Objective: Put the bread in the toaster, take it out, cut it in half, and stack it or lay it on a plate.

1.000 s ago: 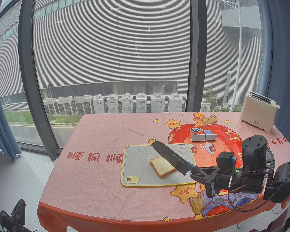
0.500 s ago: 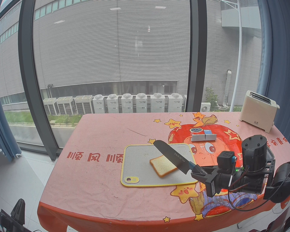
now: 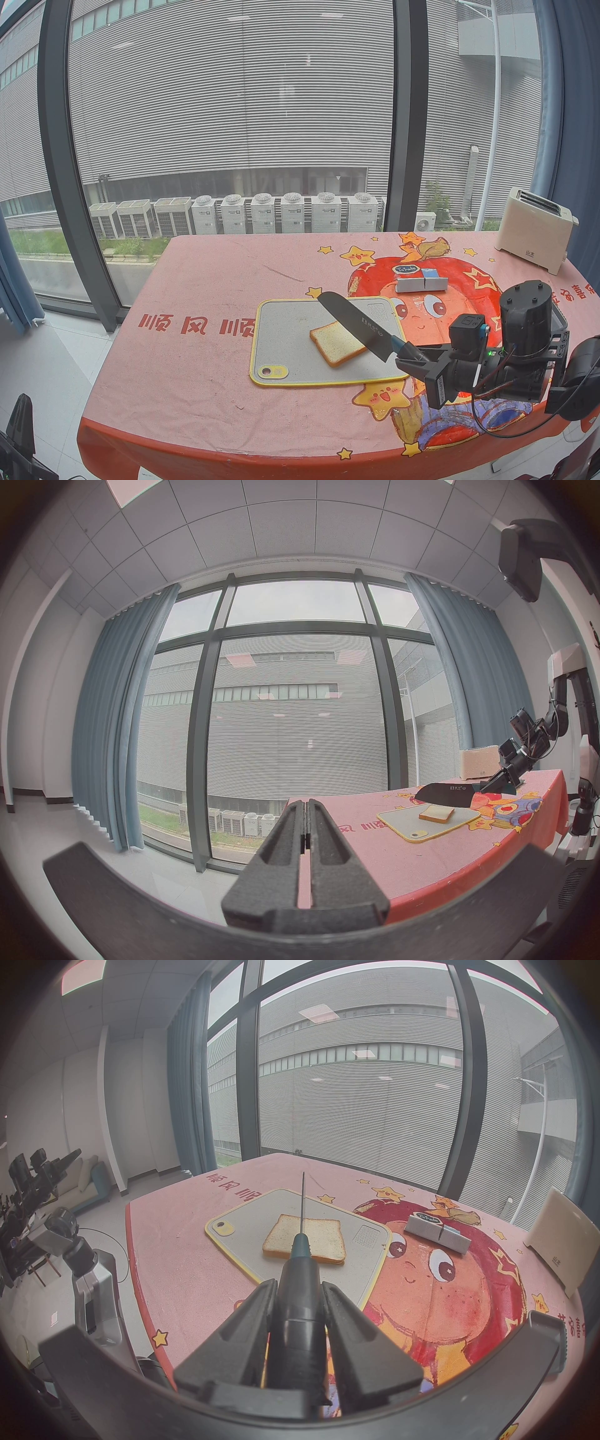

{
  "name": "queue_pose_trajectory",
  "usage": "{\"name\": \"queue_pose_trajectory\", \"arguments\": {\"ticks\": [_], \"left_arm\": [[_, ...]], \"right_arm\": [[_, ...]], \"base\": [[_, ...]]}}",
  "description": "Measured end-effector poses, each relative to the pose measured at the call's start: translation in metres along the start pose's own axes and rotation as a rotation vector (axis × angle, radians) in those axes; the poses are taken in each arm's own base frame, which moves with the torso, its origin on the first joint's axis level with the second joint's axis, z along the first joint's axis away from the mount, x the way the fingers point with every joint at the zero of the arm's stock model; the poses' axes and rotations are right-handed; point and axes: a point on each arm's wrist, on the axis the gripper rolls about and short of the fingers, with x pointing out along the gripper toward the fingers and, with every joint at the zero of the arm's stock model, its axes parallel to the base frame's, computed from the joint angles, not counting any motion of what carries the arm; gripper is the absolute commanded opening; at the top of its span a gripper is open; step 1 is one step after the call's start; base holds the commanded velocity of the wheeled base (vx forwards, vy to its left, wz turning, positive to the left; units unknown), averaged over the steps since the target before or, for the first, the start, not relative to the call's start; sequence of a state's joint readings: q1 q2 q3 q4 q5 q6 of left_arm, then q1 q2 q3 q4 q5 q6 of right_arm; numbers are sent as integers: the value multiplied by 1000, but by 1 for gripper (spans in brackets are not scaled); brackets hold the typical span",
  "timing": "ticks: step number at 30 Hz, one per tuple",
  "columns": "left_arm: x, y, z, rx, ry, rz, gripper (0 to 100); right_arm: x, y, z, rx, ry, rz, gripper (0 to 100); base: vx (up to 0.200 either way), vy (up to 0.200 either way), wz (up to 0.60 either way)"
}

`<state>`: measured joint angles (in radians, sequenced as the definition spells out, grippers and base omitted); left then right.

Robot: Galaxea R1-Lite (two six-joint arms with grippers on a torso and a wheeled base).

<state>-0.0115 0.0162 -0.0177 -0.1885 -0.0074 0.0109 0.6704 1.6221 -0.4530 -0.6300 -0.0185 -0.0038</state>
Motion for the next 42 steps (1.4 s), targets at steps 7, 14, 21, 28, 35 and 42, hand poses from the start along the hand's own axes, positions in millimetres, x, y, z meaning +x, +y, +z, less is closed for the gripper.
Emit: {"name": "queue_pose_trajectory", "arguments": {"ticks": [7,14,21,28,35,42], "left_arm": [[0,0,-2,5,18,-1,0],[0,0,0,7,-2,-8,0],[1,-1,6,14,-53,-30,0],[9,-1,14,18,-50,-55,0],[20,-1,22,24,-38,-81,0],[31,-2,26,35,-16,-97,0]], "right_arm": [[-2,1,-1,-2,0,-1,0],[-3,3,-1,-8,-5,6,0],[-4,5,-2,-12,-2,6,0],[-4,5,-1,-13,-3,7,0],[-4,5,-2,-12,-1,3,0],[-4,7,-2,-17,-2,-5,0]], "base": [[0,0,0],[0,0,0],[0,0,0],[0,0,0],[0,0,0],[0,0,0]]}}
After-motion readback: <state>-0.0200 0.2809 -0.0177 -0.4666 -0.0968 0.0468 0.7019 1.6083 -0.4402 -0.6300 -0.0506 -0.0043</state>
